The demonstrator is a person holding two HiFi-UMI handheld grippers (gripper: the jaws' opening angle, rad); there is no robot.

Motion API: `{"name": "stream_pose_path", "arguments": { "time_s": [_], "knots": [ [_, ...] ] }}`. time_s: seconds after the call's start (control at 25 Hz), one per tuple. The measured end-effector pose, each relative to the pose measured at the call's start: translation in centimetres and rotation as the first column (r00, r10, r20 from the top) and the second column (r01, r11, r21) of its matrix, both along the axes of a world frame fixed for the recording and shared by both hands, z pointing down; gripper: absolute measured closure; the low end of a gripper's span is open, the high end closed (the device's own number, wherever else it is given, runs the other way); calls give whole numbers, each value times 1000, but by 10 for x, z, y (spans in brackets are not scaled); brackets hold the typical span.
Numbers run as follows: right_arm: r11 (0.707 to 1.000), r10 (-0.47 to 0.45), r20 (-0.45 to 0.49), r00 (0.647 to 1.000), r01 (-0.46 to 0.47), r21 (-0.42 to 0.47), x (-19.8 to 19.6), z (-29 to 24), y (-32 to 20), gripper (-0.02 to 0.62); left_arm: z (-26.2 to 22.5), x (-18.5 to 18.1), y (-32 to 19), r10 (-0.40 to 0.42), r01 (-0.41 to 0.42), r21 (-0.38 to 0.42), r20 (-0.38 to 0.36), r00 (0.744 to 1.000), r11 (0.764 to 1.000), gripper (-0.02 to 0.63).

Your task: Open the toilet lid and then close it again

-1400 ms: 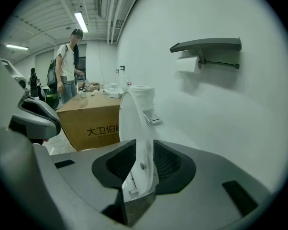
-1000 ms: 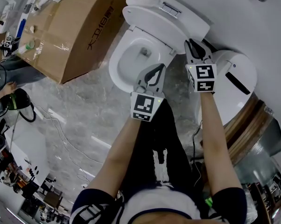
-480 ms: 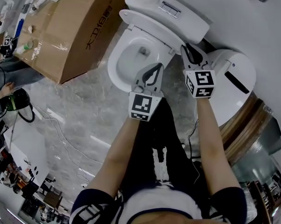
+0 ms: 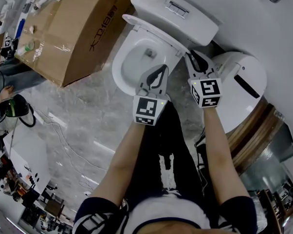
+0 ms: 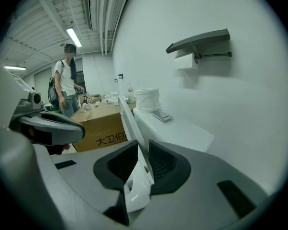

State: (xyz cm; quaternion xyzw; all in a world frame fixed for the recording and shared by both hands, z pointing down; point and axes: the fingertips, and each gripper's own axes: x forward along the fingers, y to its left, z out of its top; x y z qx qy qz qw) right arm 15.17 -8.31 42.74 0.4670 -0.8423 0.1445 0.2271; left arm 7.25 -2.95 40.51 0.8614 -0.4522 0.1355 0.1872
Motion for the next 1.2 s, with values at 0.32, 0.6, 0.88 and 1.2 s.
{"name": "stream_pose_path", "arguments": {
  "time_s": [0.32,0.6,0.88,1.2],
  "knots": [
    [1000,-28,3,1000,28,-8,-10,3,12,543,8,-6,1,-21,22,-18,30,999,1000,600],
    [999,-42,-3,999,41,-16,-17,5,23,540,9,-11,3,-35,36,-26,30,999,999,600],
    [997,-72,-12,997,72,-19,-26,8,36,538,10,-16,6,-51,51,-31,26,998,998,600],
    [994,-104,-26,994,104,-21,-33,9,48,538,14,-23,15,-63,63,-53,18,998,997,600]
  ]
}}
